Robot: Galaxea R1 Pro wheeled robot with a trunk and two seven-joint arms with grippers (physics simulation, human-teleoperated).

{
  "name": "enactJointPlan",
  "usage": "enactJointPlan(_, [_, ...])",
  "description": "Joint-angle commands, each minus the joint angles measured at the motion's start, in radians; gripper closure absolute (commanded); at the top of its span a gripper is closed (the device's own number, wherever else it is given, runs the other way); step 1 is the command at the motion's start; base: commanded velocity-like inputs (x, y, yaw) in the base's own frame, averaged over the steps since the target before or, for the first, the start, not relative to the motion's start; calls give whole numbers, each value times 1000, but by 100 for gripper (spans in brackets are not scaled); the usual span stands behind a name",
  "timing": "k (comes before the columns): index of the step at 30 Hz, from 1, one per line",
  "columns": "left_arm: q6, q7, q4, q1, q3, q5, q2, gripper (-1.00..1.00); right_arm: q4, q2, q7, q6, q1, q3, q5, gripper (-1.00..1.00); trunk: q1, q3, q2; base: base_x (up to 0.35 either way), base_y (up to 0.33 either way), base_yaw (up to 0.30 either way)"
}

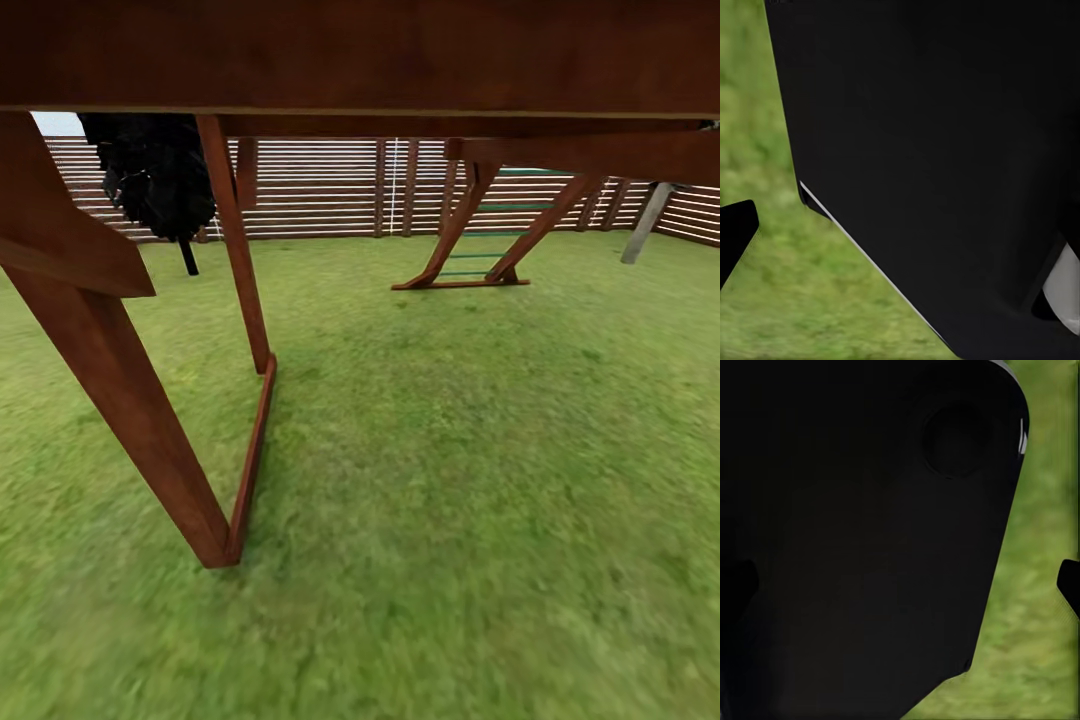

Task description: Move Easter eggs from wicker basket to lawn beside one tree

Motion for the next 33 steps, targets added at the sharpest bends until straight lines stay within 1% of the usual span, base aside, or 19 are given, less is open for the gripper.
enactJointPlan(1, [0, 0, -1, 0, 1, 2, 0, -100, 1, -1, 1, -3, 0, 5, 5, -100, 0, -1, 0, 86, 0, 0])
enactJointPlan(33, [1, 7, -12, -3, 2, 4, 1, -100, -2, 0, 0, -3, 0, 8, 8, -100, 0, -1, 0, 4, 0, 0])
